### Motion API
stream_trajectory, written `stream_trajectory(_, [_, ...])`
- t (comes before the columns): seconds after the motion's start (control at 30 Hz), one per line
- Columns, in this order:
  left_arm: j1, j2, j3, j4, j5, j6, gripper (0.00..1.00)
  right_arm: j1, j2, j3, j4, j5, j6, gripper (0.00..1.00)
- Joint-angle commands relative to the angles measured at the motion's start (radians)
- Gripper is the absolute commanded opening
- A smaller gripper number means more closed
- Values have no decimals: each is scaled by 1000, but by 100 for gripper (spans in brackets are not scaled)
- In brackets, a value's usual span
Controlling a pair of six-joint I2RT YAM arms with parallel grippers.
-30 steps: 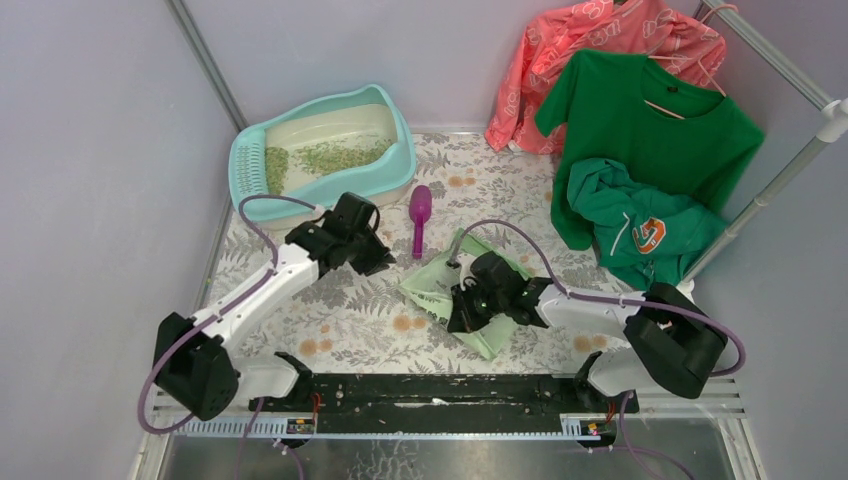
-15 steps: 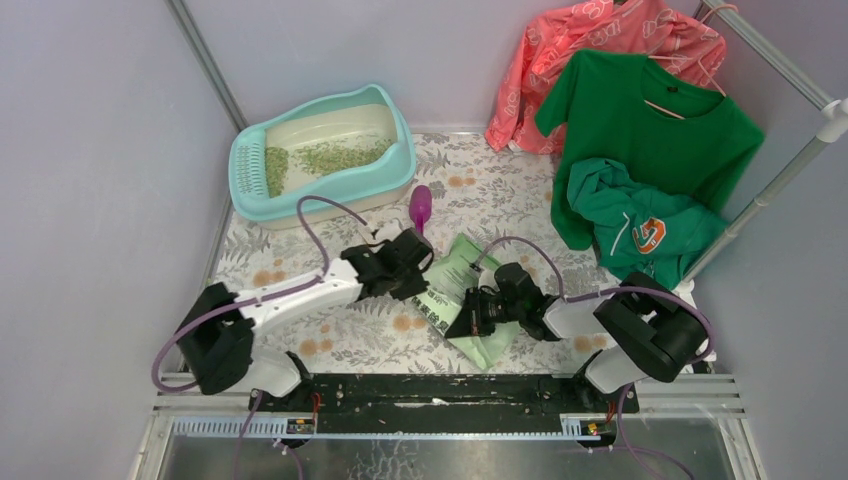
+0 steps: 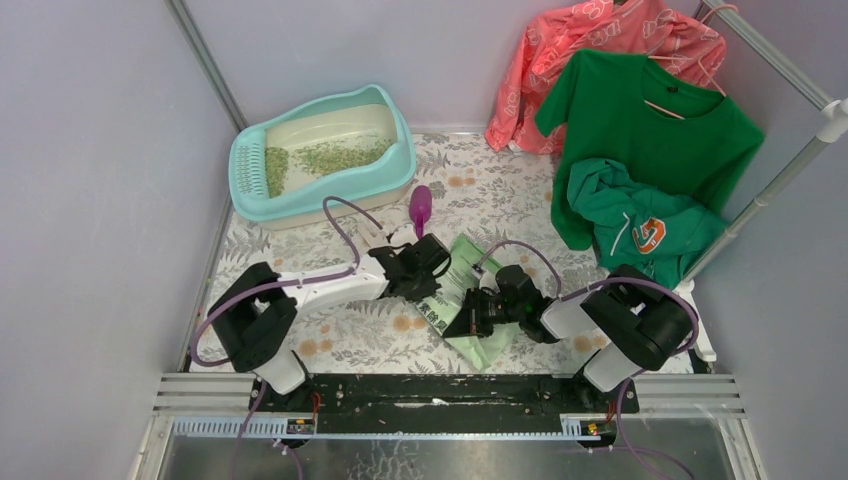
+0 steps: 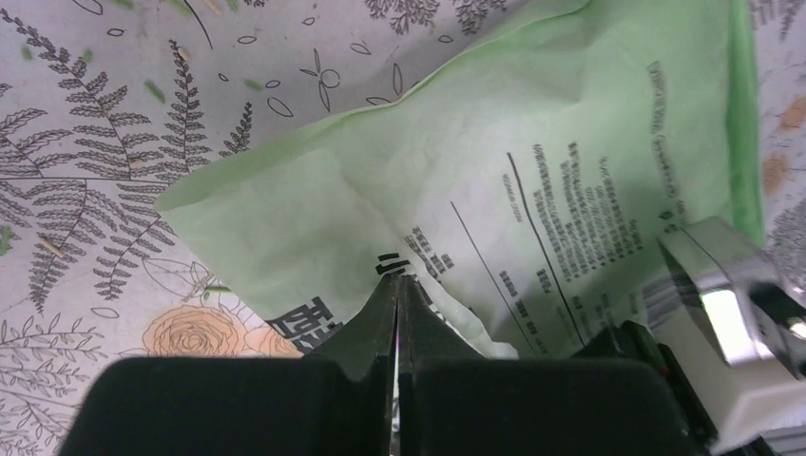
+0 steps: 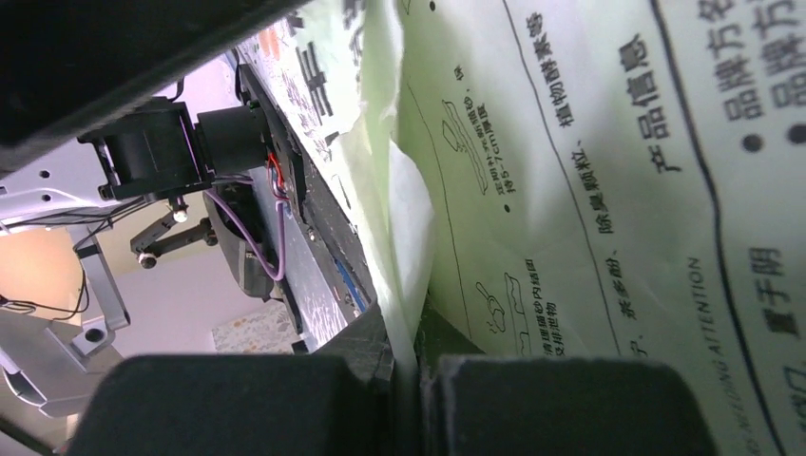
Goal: Fill the litter box with clean litter
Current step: Close the cat litter bag at the center of the board.
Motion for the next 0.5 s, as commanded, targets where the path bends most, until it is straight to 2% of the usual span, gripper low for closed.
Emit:
stream_trajectory(0.0, [-12,51,-19,43,-41,-16,0,-6,-8,16,4,-8,24,1])
stream_trajectory(0.17, [-25,36,-50,61,-48,-38,0,-5,-25,44,-78,20,-4,1])
stream_trajectory(0.33, [-27,-25,-85,61,-57,-42,0,-8,-52,80,-244,89,-90,1])
stream_trajectory(0.47, [-26,-87,-99,55,-62,-37,0,-23,-36,80,-262,88,-109,0])
